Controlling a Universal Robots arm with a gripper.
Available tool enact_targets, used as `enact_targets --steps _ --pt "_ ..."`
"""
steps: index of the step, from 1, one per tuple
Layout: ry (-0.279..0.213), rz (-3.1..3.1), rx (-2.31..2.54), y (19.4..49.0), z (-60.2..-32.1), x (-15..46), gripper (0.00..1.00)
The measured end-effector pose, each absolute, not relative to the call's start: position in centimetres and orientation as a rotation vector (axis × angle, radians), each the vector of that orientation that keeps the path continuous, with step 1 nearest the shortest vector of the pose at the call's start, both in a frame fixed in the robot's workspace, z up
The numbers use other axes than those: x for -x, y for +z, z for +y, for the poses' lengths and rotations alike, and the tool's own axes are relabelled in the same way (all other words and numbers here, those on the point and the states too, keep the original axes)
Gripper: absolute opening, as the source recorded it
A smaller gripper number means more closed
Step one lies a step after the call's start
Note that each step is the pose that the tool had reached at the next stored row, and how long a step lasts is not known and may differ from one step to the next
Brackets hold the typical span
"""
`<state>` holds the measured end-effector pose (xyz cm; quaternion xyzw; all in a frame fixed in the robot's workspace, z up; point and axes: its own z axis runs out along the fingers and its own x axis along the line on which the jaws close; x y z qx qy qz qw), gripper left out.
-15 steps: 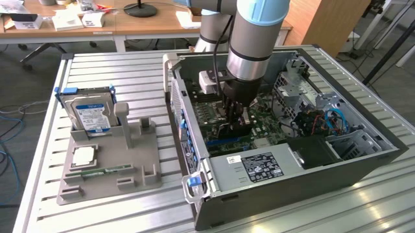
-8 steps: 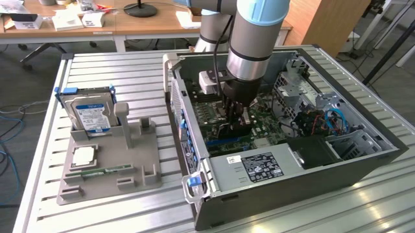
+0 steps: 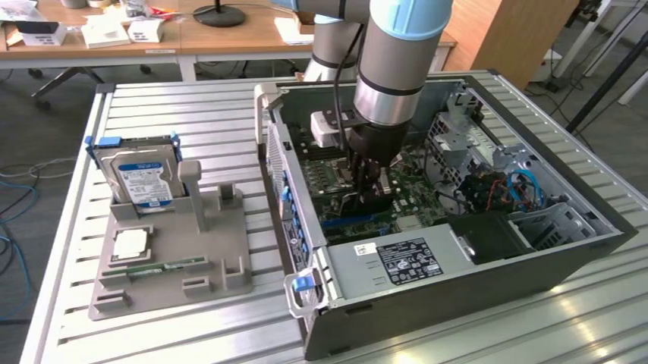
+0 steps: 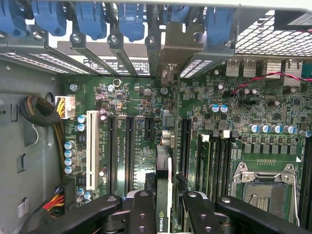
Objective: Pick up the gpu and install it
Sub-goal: 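Insert the gpu into the slot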
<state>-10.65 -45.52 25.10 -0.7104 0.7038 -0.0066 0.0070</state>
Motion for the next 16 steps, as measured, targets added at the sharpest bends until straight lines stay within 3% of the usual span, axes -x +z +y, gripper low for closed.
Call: enact_targets --steps 16 --pt "-0.021 2.201 2.222 25.00 -45.52 10.65 0.26"
